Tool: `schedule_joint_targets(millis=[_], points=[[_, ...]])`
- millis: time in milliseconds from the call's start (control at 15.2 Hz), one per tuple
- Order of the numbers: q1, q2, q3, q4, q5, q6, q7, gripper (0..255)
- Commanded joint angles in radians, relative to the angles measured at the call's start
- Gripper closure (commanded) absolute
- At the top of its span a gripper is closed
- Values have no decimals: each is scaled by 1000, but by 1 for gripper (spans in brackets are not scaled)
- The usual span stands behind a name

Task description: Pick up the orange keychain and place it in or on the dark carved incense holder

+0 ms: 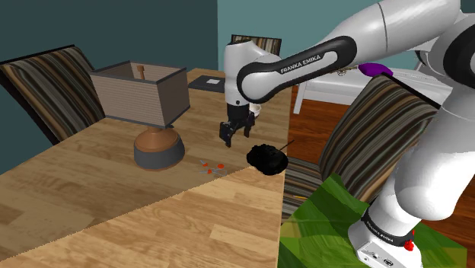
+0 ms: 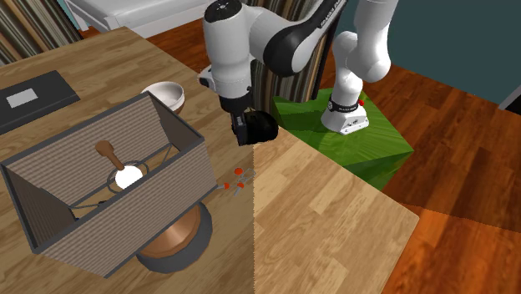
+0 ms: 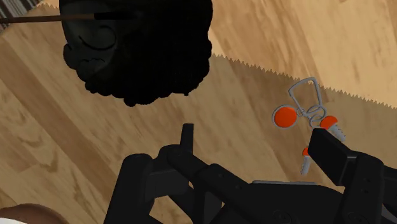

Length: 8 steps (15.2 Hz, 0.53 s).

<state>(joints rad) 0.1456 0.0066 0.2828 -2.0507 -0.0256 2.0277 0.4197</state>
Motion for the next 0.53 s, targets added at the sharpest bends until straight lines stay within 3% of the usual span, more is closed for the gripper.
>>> schedule_joint_targets(millis=[0, 462], points=[[14, 70, 14, 56, -21, 12, 27, 0], [89, 325, 38, 285, -107, 26, 119, 0]])
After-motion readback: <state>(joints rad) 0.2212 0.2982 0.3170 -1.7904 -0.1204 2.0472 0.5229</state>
